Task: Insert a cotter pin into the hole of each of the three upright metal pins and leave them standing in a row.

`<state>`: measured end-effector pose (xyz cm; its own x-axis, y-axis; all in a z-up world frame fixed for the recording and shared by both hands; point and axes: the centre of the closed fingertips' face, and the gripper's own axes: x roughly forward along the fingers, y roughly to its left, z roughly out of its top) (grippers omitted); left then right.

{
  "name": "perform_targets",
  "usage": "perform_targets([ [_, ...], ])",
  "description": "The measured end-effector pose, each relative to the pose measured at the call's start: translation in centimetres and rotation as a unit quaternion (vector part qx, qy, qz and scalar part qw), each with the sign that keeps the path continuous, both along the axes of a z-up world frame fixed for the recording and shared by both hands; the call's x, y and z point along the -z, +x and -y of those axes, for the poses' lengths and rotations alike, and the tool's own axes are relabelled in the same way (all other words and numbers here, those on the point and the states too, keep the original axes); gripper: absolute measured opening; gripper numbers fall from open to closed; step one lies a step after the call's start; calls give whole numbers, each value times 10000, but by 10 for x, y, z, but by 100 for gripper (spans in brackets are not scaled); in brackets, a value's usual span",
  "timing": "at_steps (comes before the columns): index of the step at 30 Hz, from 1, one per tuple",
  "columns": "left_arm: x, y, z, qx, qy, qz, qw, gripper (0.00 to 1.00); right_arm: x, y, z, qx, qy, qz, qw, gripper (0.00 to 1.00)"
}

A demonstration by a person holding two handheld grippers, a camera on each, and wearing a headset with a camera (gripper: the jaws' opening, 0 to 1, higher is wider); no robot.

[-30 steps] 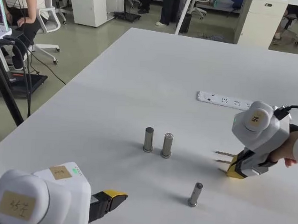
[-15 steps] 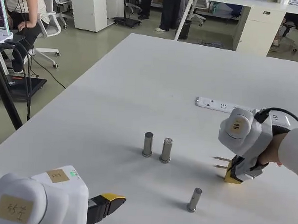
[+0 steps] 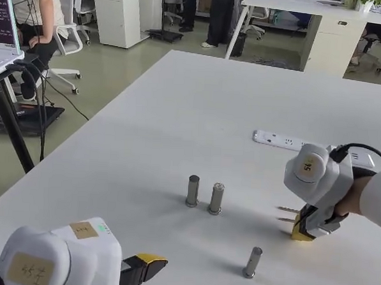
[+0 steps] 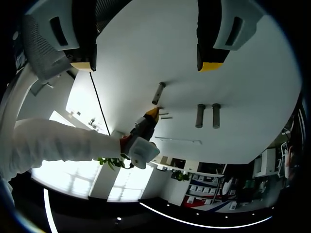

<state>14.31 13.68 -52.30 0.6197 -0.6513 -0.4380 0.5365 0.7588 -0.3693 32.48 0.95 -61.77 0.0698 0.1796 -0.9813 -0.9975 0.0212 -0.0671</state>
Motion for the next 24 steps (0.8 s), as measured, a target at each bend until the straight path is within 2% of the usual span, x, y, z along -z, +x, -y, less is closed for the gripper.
perform_targets([
  [3,-2,1,0,3,11,26,10000,84,-4,2,5,-81,-43,168,9998,0],
  [6,-2,3,0,16,34,38,10000,85,-14,-1,6,-27,85,200,9998,0],
  [9,-3,4,3,59,20,43,10000,85,-24,-1,9,-24,187,336,9993,0],
  [14,-5,7,11,139,12,31,9999,86,-44,-7,7,19,612,542,9966,0],
  [17,-7,11,17,222,-26,32,9997,85,-55,-12,9,28,737,685,9949,0],
  [19,-6,10,20,318,-54,-84,9994,81,-62,-16,9,6,847,782,9933,0],
  [20,-6,12,21,348,-42,-75,9994,79,-64,-18,10,-7,880,799,9929,0],
  [24,-8,18,24,416,9,-20,9991,81,-77,-27,3,67,1311,915,9871,0],
])
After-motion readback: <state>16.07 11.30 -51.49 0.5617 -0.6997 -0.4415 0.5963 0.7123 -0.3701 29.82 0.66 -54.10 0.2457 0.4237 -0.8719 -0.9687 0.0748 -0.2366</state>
